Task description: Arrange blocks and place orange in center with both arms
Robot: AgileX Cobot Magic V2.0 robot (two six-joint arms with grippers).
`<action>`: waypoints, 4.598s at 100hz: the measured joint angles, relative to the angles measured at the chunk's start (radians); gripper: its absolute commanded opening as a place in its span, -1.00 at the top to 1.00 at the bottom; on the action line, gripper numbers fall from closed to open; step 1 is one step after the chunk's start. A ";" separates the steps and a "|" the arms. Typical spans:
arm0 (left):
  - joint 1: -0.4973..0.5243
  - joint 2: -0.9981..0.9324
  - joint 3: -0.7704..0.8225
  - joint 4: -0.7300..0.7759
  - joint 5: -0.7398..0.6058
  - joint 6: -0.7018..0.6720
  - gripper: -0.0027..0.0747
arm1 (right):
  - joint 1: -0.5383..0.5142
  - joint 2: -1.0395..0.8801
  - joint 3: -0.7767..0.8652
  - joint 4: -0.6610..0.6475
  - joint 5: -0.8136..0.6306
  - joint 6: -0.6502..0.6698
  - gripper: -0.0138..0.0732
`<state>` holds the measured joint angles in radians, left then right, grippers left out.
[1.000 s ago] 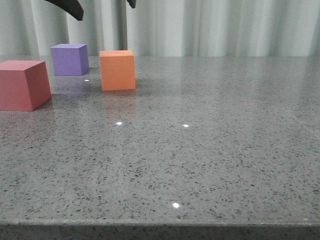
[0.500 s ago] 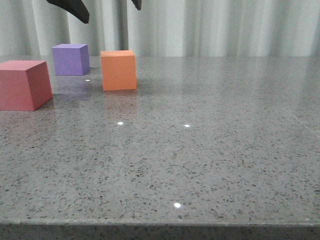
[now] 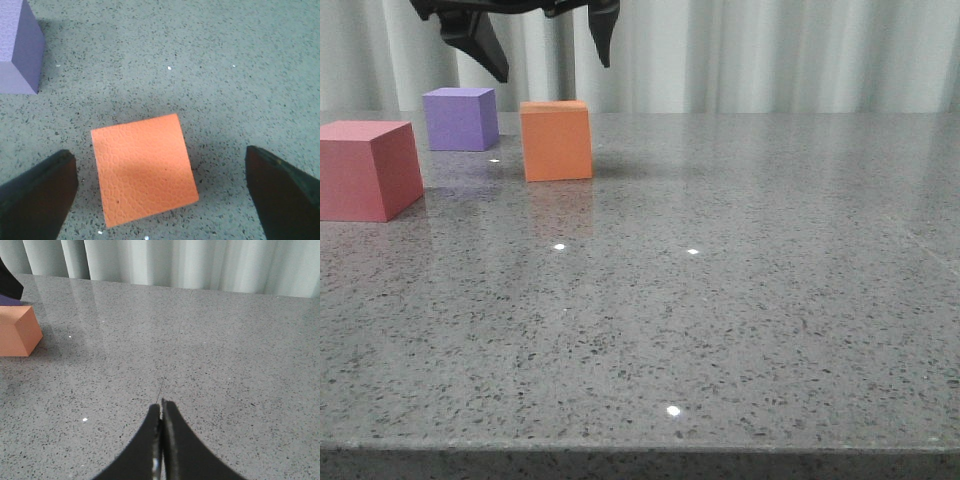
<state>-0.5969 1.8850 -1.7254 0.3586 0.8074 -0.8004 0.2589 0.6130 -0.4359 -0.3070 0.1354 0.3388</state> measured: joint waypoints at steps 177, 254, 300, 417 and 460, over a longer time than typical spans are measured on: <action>0.235 -0.157 0.065 -0.182 0.086 0.475 0.47 | 0.000 0.000 0.000 0.000 0.000 0.000 0.94; 0.375 -0.066 0.157 -0.400 -0.043 0.721 0.47 | 0.000 0.000 0.000 0.000 0.000 0.000 0.94; 0.375 -0.004 0.158 -0.400 -0.065 0.721 0.48 | 0.000 0.000 0.000 0.000 0.000 0.000 0.94; 0.375 -0.170 0.158 -0.407 -0.052 0.721 -0.70 | 0.000 0.000 0.000 0.000 0.000 0.000 0.94; 0.375 -0.626 0.436 -0.393 -0.217 0.721 -0.70 | 0.000 0.000 0.000 0.000 0.000 0.000 0.94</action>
<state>-0.2221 1.2593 -1.2893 -0.0345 0.5899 -0.0791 0.2589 0.6130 -0.4359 -0.3070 0.1354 0.3388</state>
